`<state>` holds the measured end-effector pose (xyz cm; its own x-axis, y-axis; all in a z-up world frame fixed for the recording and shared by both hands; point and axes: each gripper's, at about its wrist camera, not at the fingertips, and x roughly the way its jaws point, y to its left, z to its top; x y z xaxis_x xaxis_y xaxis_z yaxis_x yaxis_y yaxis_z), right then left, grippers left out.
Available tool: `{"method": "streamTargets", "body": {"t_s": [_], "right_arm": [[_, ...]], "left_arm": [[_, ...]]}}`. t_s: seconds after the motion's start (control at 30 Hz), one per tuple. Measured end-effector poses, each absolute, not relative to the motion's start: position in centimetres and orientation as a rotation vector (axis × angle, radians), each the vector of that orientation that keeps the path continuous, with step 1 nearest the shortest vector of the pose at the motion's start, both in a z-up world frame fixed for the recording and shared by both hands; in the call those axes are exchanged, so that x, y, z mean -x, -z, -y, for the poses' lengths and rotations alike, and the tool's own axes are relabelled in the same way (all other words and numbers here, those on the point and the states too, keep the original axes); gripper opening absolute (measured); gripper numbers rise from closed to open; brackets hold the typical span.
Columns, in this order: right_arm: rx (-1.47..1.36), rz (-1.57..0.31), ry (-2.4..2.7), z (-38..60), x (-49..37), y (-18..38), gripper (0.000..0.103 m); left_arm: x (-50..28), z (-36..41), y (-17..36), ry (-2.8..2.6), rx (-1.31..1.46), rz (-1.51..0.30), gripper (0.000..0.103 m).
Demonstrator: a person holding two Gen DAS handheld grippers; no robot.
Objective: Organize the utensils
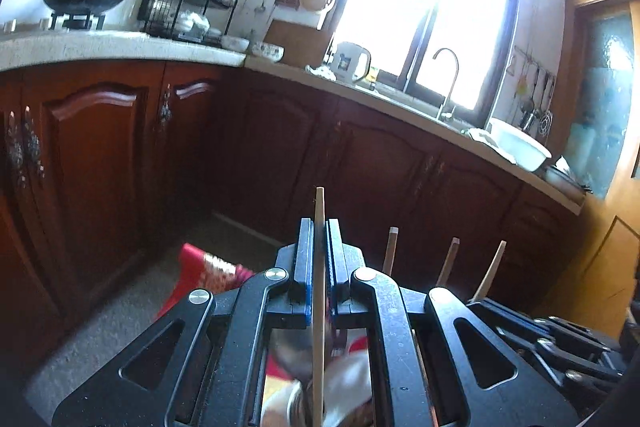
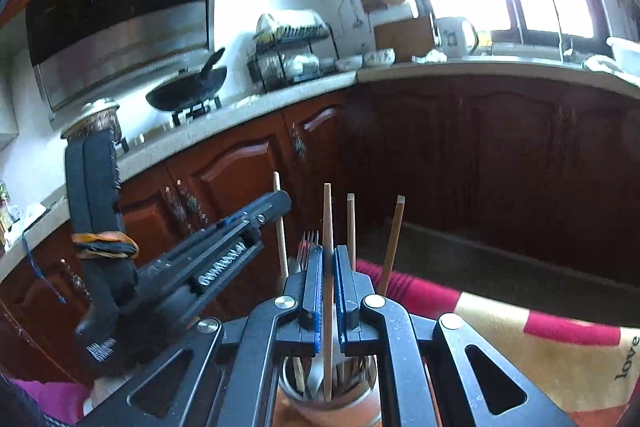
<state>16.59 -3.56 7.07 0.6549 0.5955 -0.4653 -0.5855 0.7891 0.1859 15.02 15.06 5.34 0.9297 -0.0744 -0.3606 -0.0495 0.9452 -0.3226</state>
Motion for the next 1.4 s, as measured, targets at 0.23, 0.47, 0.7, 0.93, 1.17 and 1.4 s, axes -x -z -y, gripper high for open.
{"method": "streamTargets", "body": {"t_s": [0.23,0.47,0.7,0.93,1.17,1.4], "right_arm": [[-0.062,-0.679,-0.653,5.2,-17.1,-4.8,0.008],[-0.057,-0.665,-0.641,6.5,-15.1,-5.2,0.027],[-0.047,-0.649,-0.628,7.3,-13.3,-5.7,0.033],[0.002,-0.640,-0.595,7.3,-11.1,-5.5,0.040],[0.058,-0.673,-0.539,7.0,-9.6,-4.5,0.042],[0.069,-0.693,-0.489,6.8,-9.0,-4.3,0.043]], "left_arm": [[-12.6,-14.5,-5.8,0.048,0.302,-0.432,0.029],[-10.6,-13.1,-5.7,0.038,0.242,-0.499,0.049],[-9.0,-12.4,-5.3,-0.009,0.203,-0.557,0.050],[-7.4,-11.7,-4.9,-0.035,0.166,-0.601,0.050],[-5.7,-11.3,-4.3,-0.044,0.165,-0.644,0.050],[-4.2,-11.2,-4.1,-0.070,0.150,-0.663,0.050]]}}
